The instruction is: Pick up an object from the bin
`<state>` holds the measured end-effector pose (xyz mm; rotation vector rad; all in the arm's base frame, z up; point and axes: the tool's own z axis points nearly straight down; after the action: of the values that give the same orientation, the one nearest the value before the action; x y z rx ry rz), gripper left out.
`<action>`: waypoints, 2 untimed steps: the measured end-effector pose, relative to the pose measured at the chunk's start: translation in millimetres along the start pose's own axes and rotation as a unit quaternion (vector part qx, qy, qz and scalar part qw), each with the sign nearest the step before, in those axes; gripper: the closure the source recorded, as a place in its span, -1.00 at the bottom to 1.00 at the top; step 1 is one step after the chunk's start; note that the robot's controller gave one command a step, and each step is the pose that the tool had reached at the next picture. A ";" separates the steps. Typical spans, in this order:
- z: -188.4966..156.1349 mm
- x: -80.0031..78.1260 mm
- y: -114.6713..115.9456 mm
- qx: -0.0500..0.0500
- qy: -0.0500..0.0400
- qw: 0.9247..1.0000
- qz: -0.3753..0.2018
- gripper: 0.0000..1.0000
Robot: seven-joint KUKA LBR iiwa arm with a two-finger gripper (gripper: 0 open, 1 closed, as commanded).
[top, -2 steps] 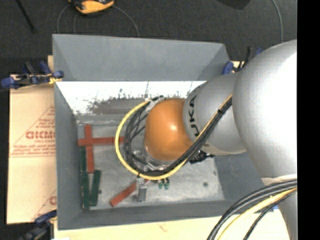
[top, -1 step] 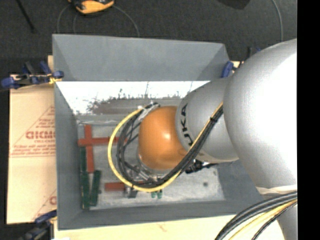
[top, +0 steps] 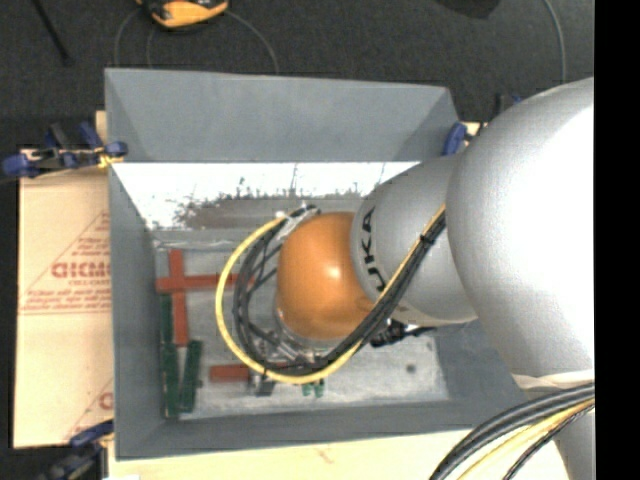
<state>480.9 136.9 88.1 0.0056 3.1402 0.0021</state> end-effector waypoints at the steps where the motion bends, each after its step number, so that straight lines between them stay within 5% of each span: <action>1: -111.1 -13.3 -3.8 0.000 0.000 0.999 0.036 1.00; 2: -111.1 -13.3 -3.8 0.000 0.000 0.999 0.036 1.00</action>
Offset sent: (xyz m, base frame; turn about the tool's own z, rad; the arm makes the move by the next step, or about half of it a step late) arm 0.0000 0.0000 0.0000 0.0000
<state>494.1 132.9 199.3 0.1198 3.1373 0.0018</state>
